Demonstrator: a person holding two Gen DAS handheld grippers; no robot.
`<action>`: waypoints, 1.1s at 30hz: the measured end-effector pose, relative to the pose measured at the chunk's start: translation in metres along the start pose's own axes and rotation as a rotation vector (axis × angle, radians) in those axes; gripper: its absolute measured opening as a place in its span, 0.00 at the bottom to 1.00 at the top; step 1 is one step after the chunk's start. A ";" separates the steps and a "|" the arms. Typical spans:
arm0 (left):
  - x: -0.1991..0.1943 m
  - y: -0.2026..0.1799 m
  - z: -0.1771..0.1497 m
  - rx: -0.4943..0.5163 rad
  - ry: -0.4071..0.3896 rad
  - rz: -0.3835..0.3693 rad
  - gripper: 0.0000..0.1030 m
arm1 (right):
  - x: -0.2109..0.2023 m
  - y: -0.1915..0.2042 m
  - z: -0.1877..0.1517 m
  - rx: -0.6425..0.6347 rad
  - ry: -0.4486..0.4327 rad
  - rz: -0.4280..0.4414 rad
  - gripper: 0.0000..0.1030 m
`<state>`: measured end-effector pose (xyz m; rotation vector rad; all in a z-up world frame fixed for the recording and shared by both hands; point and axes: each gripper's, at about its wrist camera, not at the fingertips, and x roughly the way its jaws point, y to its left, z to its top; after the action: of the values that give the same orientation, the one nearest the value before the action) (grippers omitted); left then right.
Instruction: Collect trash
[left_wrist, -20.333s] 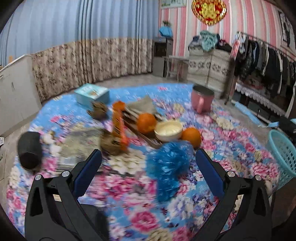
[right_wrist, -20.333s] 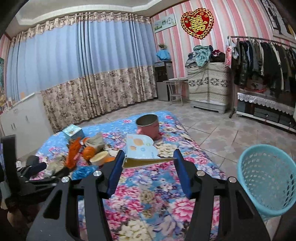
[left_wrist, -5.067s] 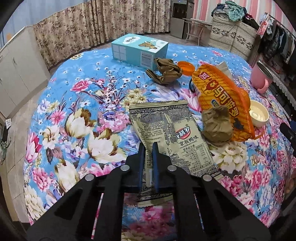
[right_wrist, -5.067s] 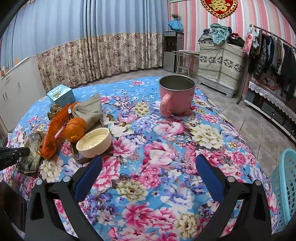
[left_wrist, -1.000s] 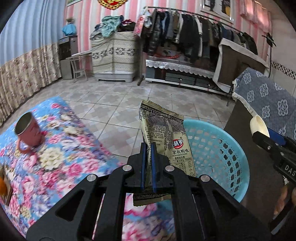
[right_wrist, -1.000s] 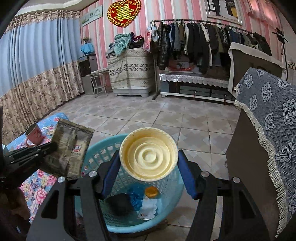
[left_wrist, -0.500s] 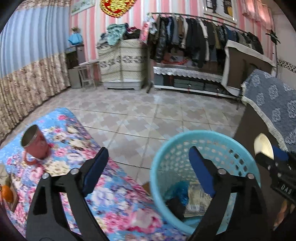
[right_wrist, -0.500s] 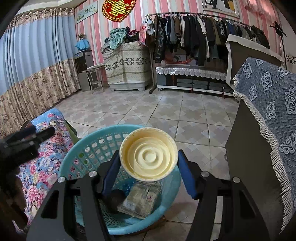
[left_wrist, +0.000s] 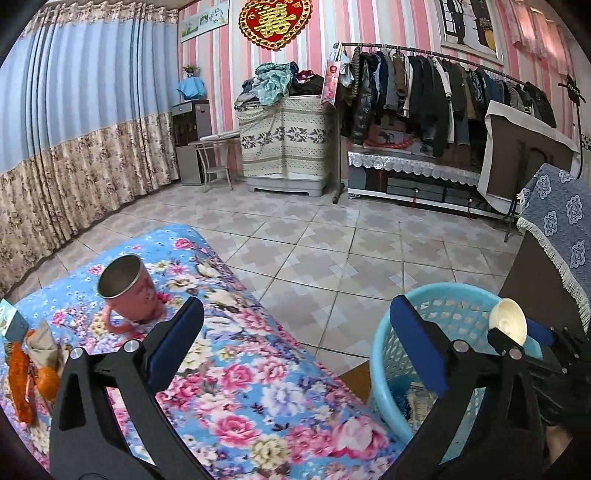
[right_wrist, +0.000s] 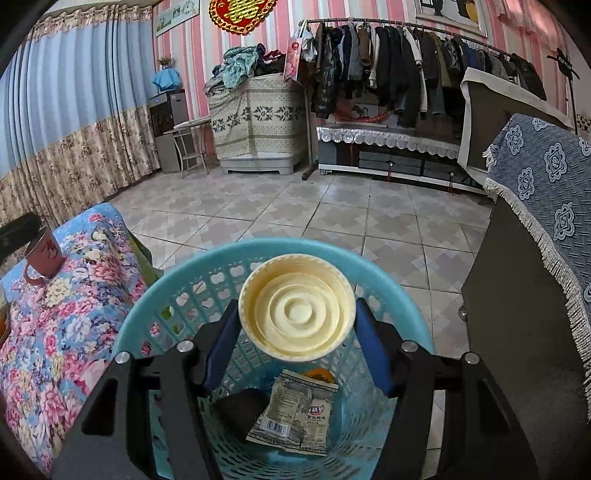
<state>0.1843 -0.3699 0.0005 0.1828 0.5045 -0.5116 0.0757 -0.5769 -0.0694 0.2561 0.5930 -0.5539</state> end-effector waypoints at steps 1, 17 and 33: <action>-0.003 0.002 -0.001 0.004 -0.002 0.006 0.95 | 0.000 0.001 0.000 0.002 -0.002 -0.002 0.70; -0.053 0.060 -0.016 -0.061 -0.013 0.069 0.95 | -0.036 0.021 0.008 -0.020 -0.067 -0.032 0.94; -0.143 0.197 -0.058 -0.133 -0.009 0.284 0.95 | -0.084 0.152 0.005 -0.133 -0.097 0.192 0.96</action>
<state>0.1530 -0.1238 0.0310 0.1220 0.4927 -0.2003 0.1049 -0.4183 -0.0047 0.1574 0.5027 -0.3385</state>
